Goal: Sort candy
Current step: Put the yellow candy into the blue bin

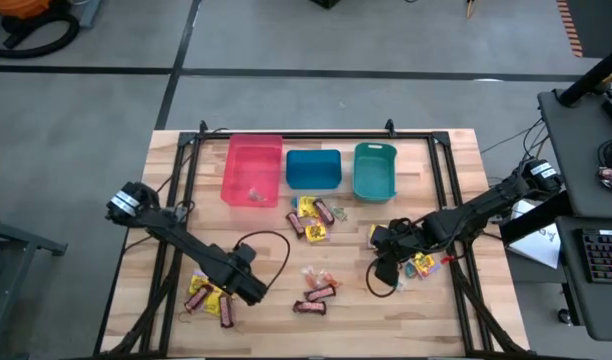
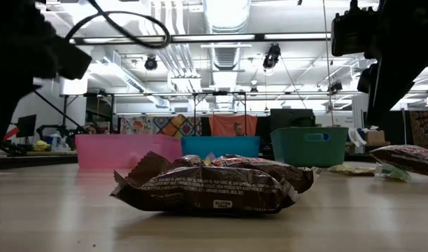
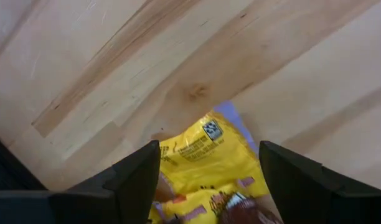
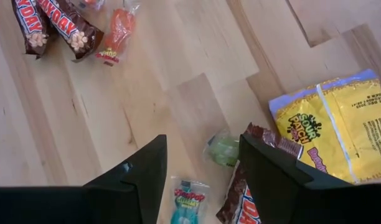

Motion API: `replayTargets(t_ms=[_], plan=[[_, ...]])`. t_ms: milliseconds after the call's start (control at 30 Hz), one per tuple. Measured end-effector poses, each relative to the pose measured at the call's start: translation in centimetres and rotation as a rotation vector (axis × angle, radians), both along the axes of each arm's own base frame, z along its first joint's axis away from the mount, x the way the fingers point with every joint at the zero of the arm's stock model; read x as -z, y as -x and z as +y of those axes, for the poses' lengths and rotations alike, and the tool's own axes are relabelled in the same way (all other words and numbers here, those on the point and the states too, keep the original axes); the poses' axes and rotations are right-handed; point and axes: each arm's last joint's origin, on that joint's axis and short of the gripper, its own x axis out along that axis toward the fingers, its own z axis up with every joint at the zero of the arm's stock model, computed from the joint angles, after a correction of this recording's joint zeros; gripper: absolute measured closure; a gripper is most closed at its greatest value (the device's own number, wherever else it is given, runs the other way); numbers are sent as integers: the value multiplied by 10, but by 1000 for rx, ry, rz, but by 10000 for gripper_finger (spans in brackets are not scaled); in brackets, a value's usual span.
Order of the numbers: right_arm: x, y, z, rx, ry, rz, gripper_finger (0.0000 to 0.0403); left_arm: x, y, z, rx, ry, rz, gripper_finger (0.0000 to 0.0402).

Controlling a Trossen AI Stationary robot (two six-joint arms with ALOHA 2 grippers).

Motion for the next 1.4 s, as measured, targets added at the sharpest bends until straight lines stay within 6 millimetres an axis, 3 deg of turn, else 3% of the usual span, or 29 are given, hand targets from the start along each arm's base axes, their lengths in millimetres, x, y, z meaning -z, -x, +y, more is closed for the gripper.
replayTargets(t_ms=[367, 767, 933, 1167, 1300, 1400], plan=[[0, 0, 0, 0, 0, -1, 211, 24, -4, -2, 40, -43, 71, 177], [0, -1, 0, 6, -7, -8, 211, 39, -1, 0, 78, -9, 23, 237], [-1, -2, 1, 7, -13, -22, 211, 39, -1, 0, 116, -17, 13, 280], [-1, -2, 1, 7, -13, -21, 211, 40, -1, 2, 152, -59, -3, 389], [-1, -2, 1, 7, -13, -21, 211, 35, -4, 2, 192, -75, -25, 392], [-1, -2, 1, 7, -13, -20, 211, 19, -7, 1, 238, -75, -84, 399]])
